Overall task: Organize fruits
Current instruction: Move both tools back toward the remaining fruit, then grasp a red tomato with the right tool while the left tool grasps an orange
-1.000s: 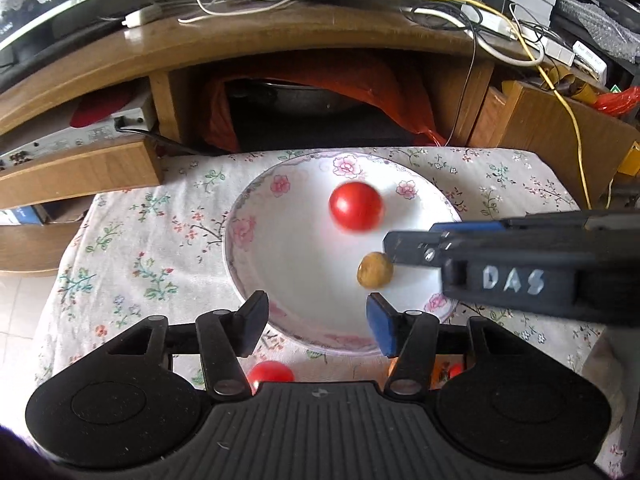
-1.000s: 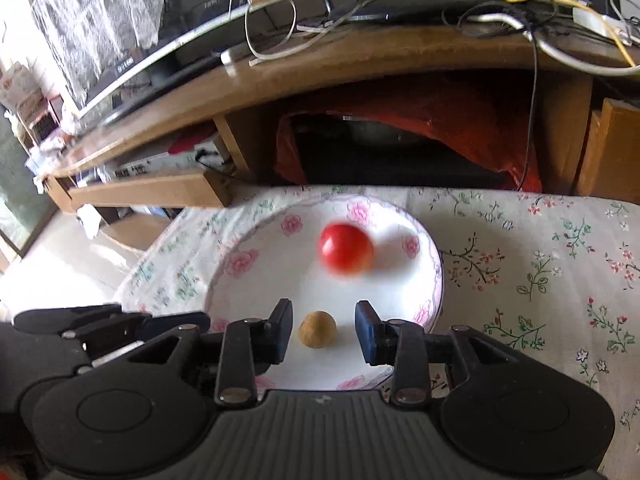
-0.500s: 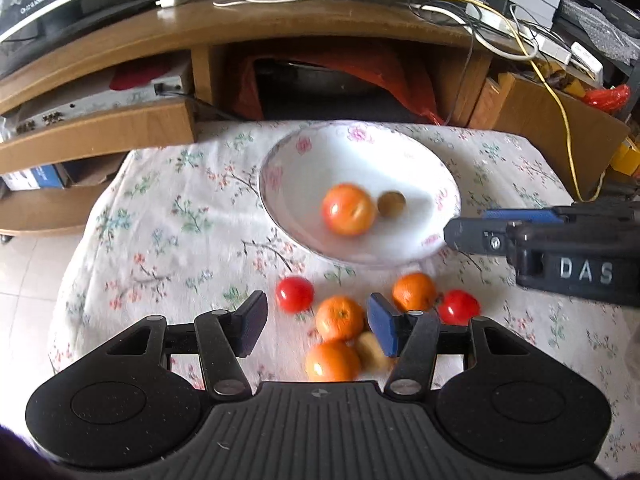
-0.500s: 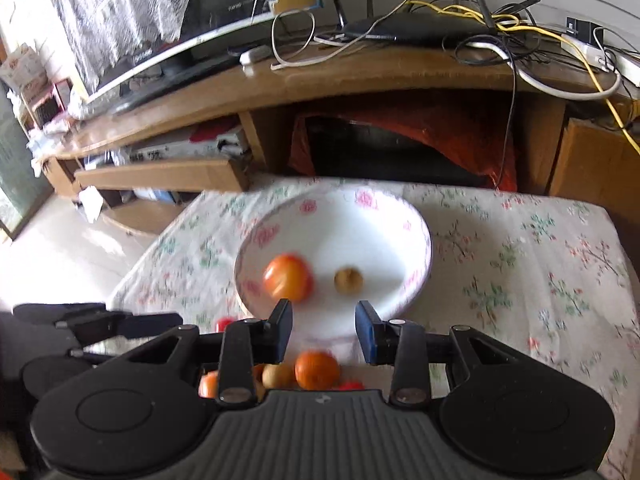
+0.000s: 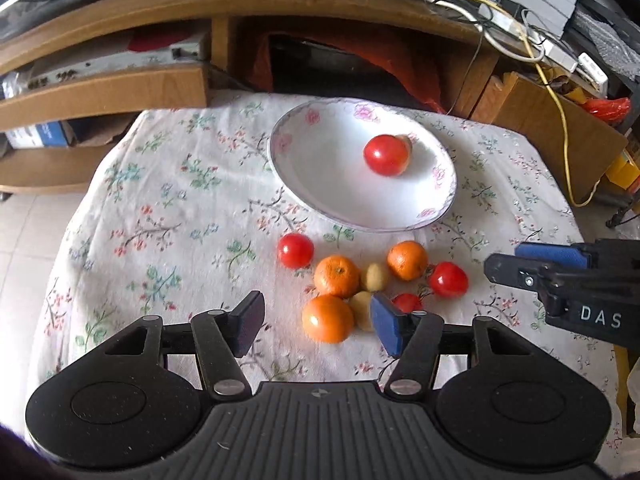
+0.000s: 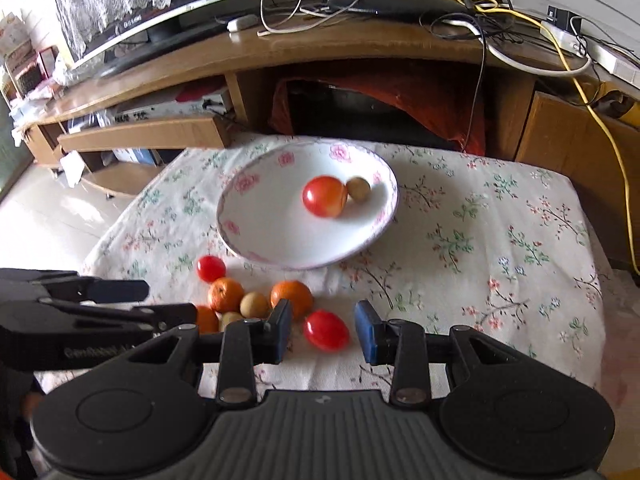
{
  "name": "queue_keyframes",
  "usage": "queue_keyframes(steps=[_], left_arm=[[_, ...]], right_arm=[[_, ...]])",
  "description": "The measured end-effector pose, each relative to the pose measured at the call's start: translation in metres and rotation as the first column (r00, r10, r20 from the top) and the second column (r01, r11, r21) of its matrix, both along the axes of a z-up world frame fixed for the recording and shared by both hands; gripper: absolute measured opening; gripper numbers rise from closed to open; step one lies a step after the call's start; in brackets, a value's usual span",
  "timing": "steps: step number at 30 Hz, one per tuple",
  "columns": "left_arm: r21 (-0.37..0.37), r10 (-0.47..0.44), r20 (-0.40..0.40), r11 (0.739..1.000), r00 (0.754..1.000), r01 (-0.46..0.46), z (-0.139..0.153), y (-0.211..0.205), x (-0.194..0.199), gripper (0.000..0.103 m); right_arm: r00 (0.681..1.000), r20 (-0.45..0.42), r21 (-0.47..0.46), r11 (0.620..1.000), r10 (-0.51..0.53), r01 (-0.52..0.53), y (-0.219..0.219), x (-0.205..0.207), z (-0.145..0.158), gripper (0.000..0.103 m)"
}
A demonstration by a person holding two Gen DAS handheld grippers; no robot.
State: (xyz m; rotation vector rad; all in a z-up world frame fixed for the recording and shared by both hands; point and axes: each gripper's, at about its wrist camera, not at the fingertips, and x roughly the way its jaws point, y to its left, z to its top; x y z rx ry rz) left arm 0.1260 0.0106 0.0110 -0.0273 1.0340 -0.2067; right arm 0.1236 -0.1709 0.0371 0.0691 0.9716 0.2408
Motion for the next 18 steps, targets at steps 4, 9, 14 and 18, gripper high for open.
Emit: queue_keyframes(steps=[4, 9, 14, 18], left_arm=[[-0.011, 0.01, -0.023, 1.0, 1.0, -0.01, -0.004, 0.001, 0.003, 0.066], [-0.019, 0.014, -0.039, 1.0, 0.999, -0.014, -0.006, 0.002, 0.008, 0.066], [-0.061, 0.042, -0.082, 0.997, 0.996, -0.047, -0.011, 0.008, 0.017, 0.067], [-0.058, 0.046, -0.093, 0.997, 0.995, -0.051, -0.014, 0.008, 0.019, 0.068]], right_arm=[[0.999, -0.042, -0.012, 1.0, -0.004, 0.003, 0.0, 0.005, -0.012, 0.026], [0.996, -0.081, -0.023, 0.999, 0.021, -0.023, 0.006, 0.02, -0.026, 0.026], [0.993, -0.114, -0.028, 0.999, 0.04, -0.043, 0.011, 0.033, -0.039, 0.026], [0.988, -0.146, -0.031, 0.998, 0.048, -0.053, 0.014, 0.039, -0.051, 0.026]])
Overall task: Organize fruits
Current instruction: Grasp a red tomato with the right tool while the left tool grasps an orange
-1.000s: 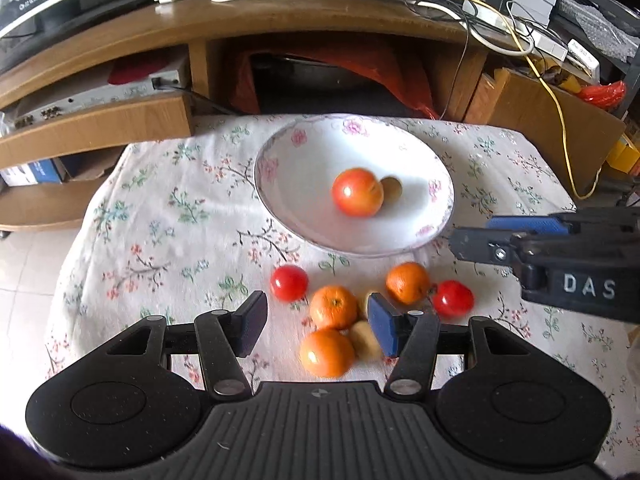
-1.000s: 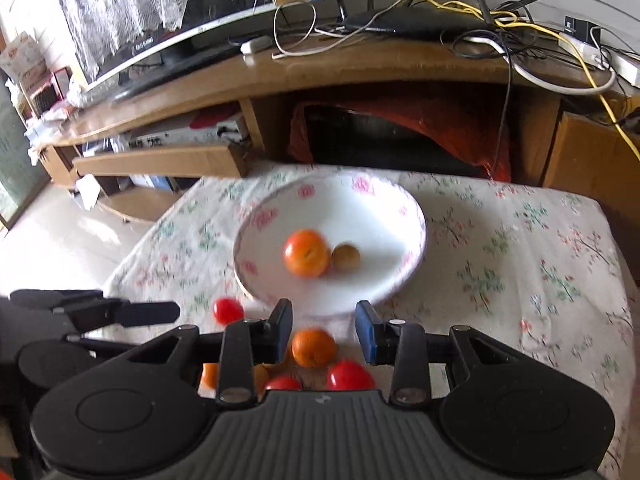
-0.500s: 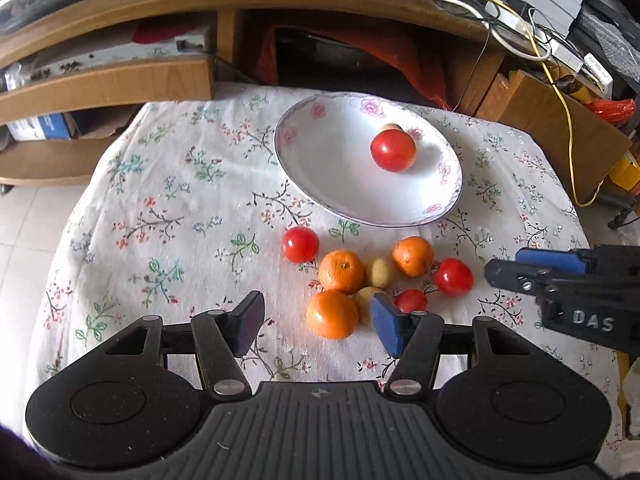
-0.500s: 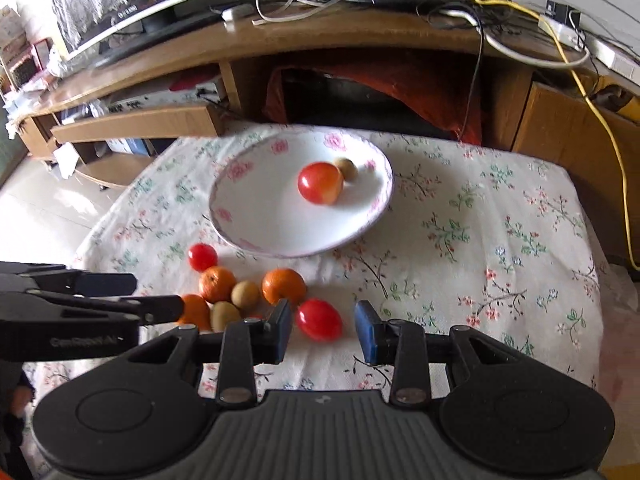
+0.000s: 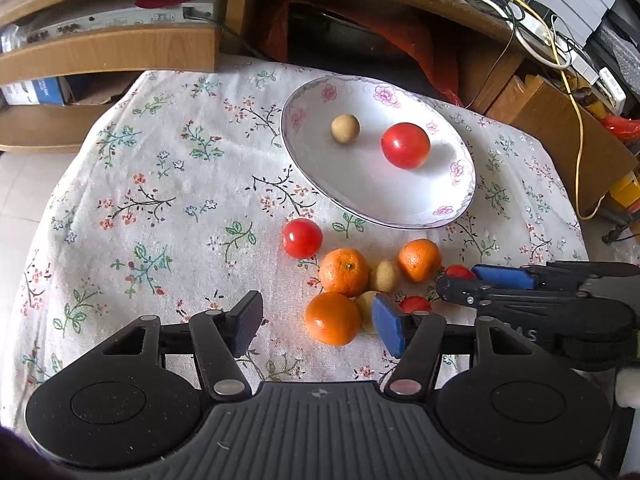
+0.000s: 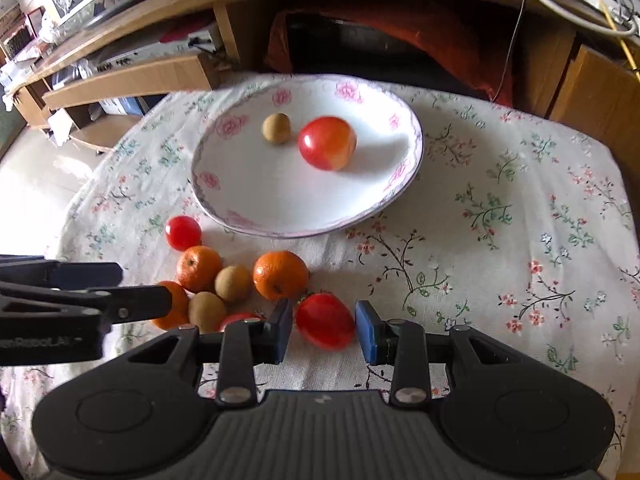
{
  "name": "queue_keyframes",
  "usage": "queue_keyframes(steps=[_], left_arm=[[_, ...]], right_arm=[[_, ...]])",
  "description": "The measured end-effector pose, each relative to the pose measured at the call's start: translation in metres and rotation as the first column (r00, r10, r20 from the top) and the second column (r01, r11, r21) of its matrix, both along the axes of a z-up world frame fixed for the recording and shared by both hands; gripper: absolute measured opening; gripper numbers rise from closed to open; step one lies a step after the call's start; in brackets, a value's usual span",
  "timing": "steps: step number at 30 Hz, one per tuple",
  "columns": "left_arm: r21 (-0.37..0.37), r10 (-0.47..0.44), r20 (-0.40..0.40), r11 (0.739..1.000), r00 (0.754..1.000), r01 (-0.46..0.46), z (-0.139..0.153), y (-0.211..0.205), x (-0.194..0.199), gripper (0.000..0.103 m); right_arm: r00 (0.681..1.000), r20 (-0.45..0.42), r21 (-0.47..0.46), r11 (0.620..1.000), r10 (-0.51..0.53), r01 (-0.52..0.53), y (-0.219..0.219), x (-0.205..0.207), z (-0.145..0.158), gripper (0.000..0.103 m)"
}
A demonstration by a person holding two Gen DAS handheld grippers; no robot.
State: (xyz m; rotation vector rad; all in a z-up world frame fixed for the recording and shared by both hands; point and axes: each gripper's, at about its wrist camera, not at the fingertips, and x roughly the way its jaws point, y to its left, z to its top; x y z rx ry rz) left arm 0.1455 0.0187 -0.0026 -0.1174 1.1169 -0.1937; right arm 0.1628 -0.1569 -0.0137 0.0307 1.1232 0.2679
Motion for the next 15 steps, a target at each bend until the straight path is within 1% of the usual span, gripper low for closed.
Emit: queue_keyframes(steps=[2, 6, 8, 10, 15], left_arm=[[-0.003, 0.001, -0.005, 1.0, 1.0, -0.001, -0.002, 0.001, 0.001, 0.069], [0.001, -0.003, -0.005, 1.0, 1.0, 0.003, -0.006, -0.002, 0.002, 0.069], [0.017, -0.007, -0.001, 1.0, 1.0, 0.007, -0.009, -0.004, 0.003, 0.069], [0.05, -0.012, 0.004, 0.999, 1.0, 0.012, -0.013, -0.007, 0.005, 0.068], [0.06, -0.019, 0.025, 0.998, 1.0, 0.018, -0.014, -0.008, 0.005, 0.066]], right_arm=[[1.0, -0.01, 0.001, 1.0, -0.001, 0.001, 0.0, 0.003, -0.006, 0.026], [1.0, 0.005, 0.006, 1.0, -0.003, 0.003, 0.0, 0.004, -0.008, 0.025], [1.0, 0.0, 0.011, 1.0, -0.001, 0.001, 0.001, 0.003, -0.007, 0.024], [1.0, -0.002, 0.003, 1.0, 0.005, -0.005, 0.002, 0.001, -0.007, 0.024], [1.0, -0.008, 0.009, 1.0, -0.005, 0.005, -0.001, -0.004, -0.004, 0.023]])
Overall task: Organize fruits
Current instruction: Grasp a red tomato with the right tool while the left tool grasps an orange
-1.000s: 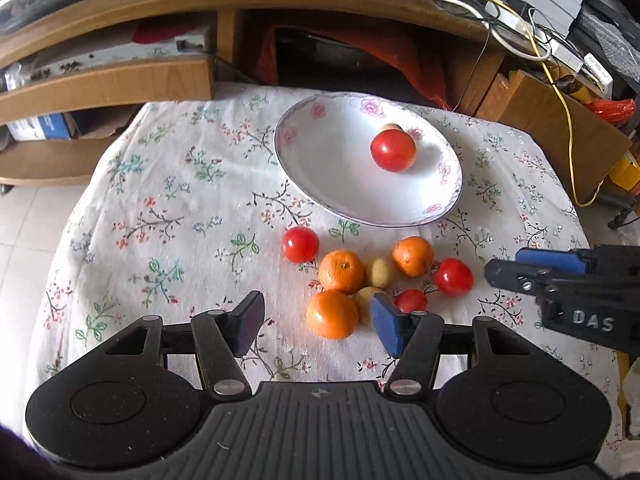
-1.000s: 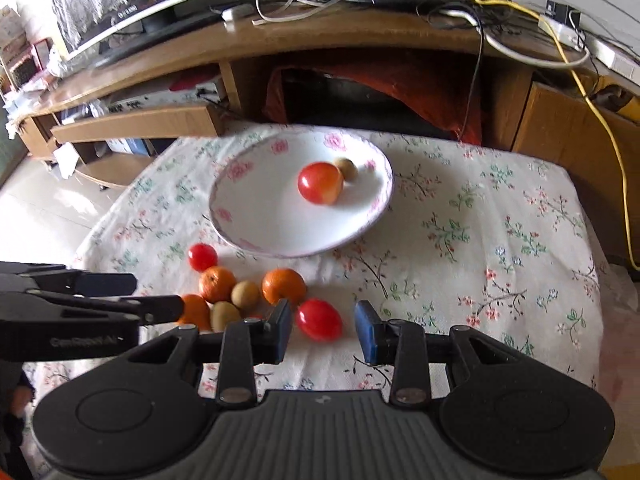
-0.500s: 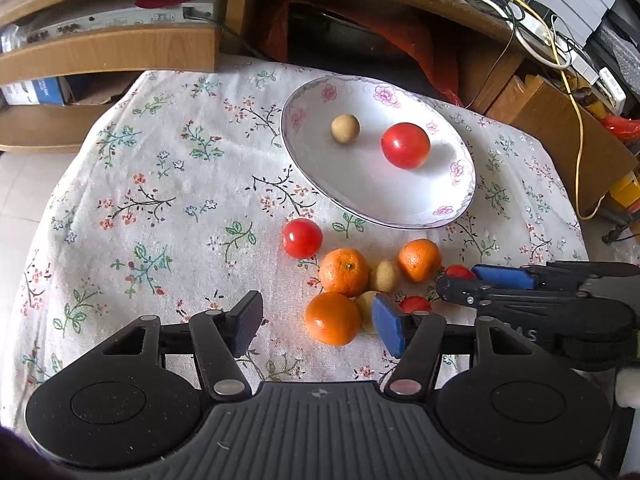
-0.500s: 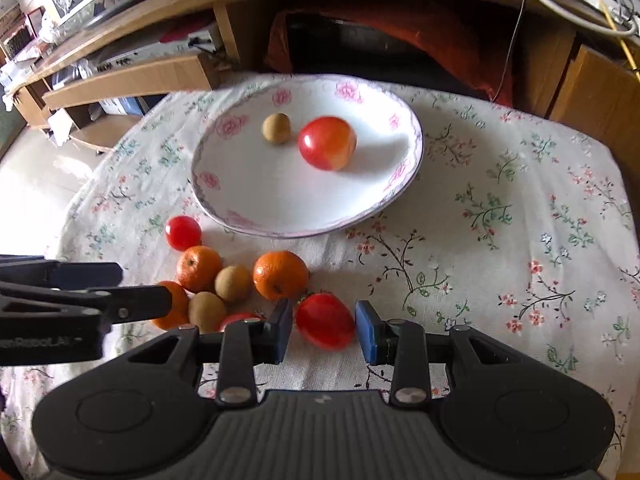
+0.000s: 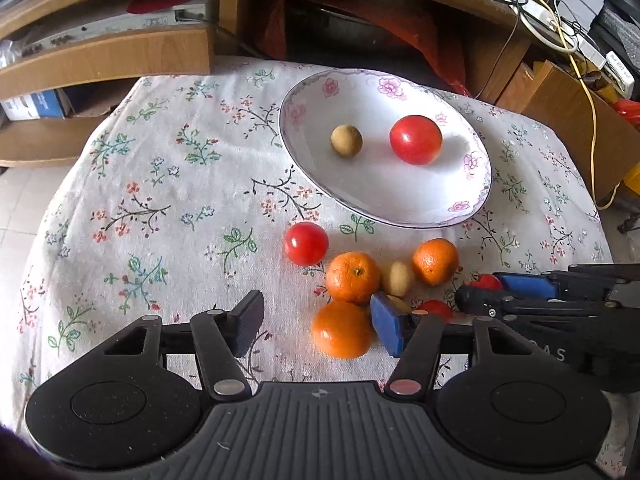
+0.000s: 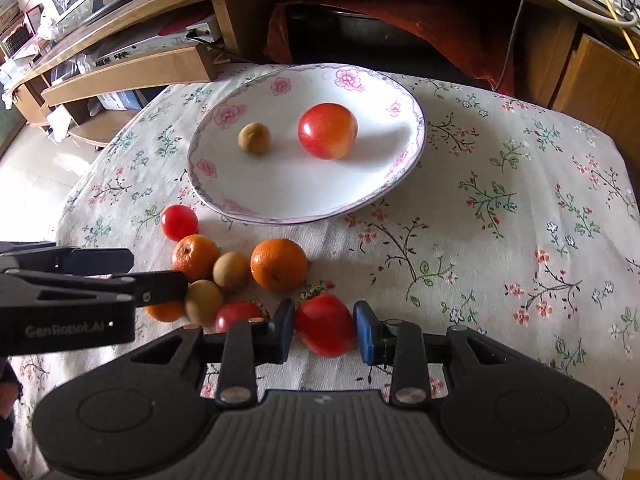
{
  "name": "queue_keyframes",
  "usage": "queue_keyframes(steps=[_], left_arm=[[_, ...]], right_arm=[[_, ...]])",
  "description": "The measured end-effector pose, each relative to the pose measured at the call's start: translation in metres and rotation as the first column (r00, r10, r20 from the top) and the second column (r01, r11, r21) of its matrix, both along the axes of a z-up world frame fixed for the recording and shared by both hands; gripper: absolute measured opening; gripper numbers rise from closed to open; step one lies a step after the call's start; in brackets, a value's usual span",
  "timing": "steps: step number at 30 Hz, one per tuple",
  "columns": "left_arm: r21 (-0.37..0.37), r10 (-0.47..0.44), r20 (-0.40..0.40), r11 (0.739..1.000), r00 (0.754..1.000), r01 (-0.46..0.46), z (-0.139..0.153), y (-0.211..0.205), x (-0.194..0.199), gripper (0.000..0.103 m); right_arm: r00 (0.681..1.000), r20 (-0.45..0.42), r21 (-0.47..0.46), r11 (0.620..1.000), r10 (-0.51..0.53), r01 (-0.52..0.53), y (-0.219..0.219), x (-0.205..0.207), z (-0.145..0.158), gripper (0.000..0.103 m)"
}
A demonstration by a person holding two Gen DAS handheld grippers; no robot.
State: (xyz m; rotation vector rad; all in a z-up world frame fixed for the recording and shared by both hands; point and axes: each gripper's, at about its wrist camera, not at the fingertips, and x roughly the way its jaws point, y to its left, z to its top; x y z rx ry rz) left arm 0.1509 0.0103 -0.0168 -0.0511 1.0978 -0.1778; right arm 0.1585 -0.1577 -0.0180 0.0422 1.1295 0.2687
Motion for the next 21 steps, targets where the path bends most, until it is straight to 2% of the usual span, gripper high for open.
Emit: queue_keyframes(steps=[5, 10, 14, 17, 21], left_arm=[[-0.009, -0.017, 0.002, 1.0, 1.0, 0.017, 0.0, -0.001, -0.001, 0.061], [-0.03, -0.038, -0.006, 0.999, 0.999, 0.038, 0.002, -0.003, -0.003, 0.061], [-0.011, -0.057, 0.012, 0.998, 0.998, 0.057, 0.001, -0.005, -0.003, 0.063], [-0.004, -0.043, 0.017, 0.999, 0.999, 0.043, -0.002, -0.002, 0.0, 0.063], [-0.052, -0.016, -0.013, 0.999, 1.0, 0.015, -0.003, 0.008, 0.002, 0.065]], right_arm=[[1.0, -0.004, 0.015, 1.0, -0.014, 0.014, -0.004, -0.001, 0.002, 0.023], [1.0, -0.01, 0.022, 1.0, -0.008, 0.009, -0.002, -0.001, 0.002, 0.023], [1.0, -0.015, 0.017, 1.0, -0.007, 0.007, -0.002, -0.001, 0.001, 0.023], [1.0, -0.021, 0.015, 1.0, -0.013, 0.013, -0.004, -0.002, -0.001, 0.023], [1.0, -0.023, 0.021, 1.0, -0.018, 0.019, -0.006, -0.002, -0.001, 0.023]])
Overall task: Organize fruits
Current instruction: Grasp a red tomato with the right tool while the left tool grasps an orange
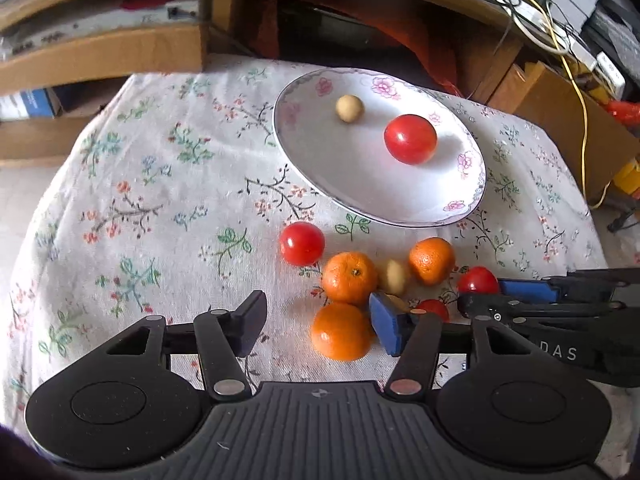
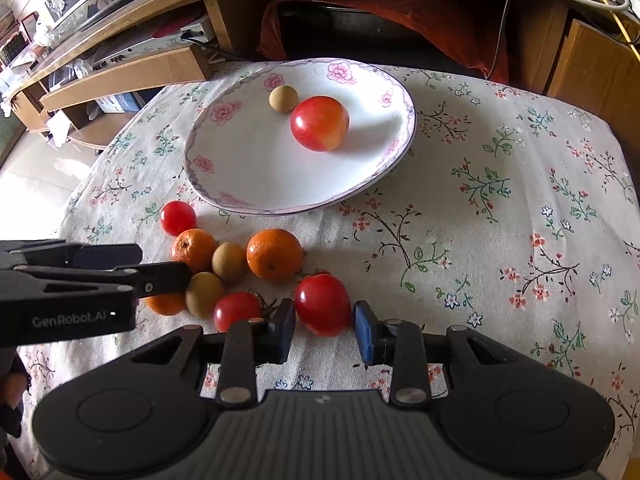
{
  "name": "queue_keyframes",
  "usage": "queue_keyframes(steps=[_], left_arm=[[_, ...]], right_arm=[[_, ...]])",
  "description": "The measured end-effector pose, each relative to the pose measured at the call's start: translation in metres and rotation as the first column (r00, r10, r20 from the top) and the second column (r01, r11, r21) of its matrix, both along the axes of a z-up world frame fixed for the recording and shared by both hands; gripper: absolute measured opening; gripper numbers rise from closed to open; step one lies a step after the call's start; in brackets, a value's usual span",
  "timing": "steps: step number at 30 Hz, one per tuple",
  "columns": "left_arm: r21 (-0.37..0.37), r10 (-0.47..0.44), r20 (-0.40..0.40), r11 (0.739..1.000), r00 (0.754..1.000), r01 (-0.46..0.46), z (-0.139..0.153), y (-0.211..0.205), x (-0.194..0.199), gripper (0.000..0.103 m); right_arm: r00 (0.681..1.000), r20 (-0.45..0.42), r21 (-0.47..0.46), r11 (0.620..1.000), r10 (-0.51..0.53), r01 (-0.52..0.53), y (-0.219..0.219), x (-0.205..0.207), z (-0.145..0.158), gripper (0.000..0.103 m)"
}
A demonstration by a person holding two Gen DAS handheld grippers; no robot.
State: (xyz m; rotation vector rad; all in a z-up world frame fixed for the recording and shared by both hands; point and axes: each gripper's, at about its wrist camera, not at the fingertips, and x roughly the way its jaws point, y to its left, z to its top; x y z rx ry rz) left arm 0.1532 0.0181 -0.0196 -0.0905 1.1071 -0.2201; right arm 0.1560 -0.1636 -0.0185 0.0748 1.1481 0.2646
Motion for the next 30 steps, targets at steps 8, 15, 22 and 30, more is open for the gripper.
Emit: queue_keyframes(steps=[8, 15, 22, 30], left_arm=[[0.039, -0.049, -0.002, 0.998, 0.999, 0.049, -0.006, -0.012, -0.004, 0.063], [0.086, -0.069, 0.02, 0.994, 0.997, 0.067, -0.008, -0.019, -0.005, 0.057], [0.071, -0.082, 0.016, 0.994, 0.996, 0.081, -0.007, -0.021, -0.008, 0.042], [0.072, -0.092, -0.003, 0.993, 0.996, 0.092, -0.003, -0.015, -0.023, 0.042]], right_arm=[[1.0, -0.003, 0.0, 1.0, 0.001, -0.001, 0.0, 0.0, -0.001, 0.023], [1.0, -0.001, -0.004, 1.0, 0.002, -0.002, 0.001, 0.0, -0.001, 0.023], [1.0, 0.017, -0.022, 1.0, 0.008, -0.008, 0.003, -0.002, 0.001, 0.022], [0.999, 0.022, -0.049, 0.998, 0.04, -0.039, 0.009, -0.008, 0.004, 0.021]])
